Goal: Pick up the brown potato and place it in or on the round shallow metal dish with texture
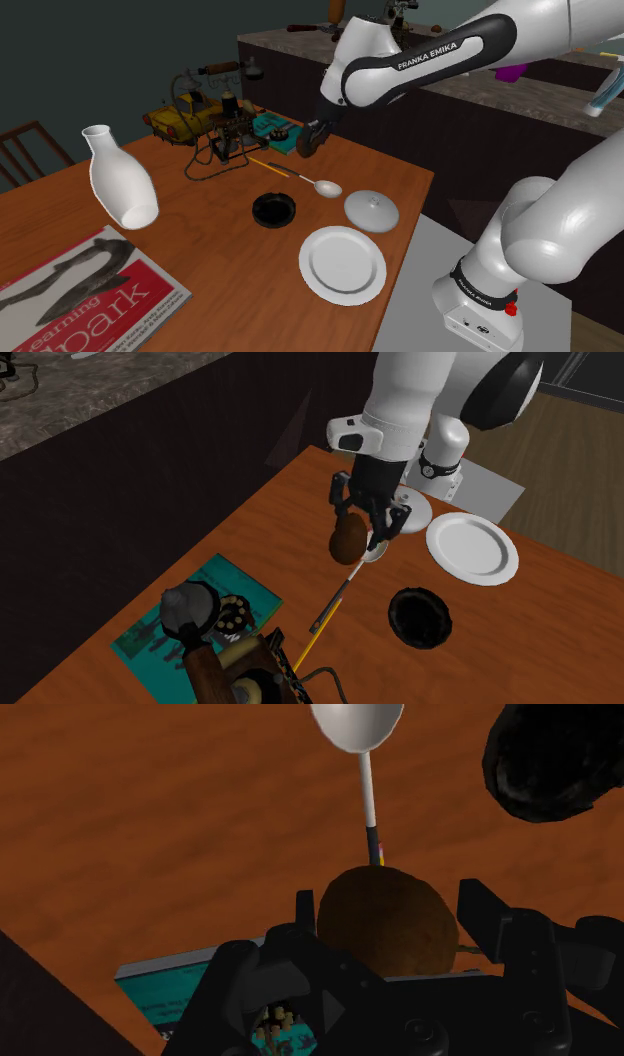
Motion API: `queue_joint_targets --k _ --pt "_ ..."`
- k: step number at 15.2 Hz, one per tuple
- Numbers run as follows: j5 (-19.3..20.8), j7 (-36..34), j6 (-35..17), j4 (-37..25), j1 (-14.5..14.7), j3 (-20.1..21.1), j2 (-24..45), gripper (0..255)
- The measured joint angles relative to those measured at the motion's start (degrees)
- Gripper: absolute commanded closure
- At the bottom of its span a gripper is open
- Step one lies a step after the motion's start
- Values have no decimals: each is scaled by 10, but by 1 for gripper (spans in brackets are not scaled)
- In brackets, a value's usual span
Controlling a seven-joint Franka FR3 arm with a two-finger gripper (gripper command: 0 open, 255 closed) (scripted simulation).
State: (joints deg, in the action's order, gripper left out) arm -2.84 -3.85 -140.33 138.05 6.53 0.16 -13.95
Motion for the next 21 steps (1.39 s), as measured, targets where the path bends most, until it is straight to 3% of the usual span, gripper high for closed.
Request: queue_joint_targets --k 12,21 --pt "38 -210 3 -22 54 129 18 255" --pt "59 -239 -71 15 52 142 57 255"
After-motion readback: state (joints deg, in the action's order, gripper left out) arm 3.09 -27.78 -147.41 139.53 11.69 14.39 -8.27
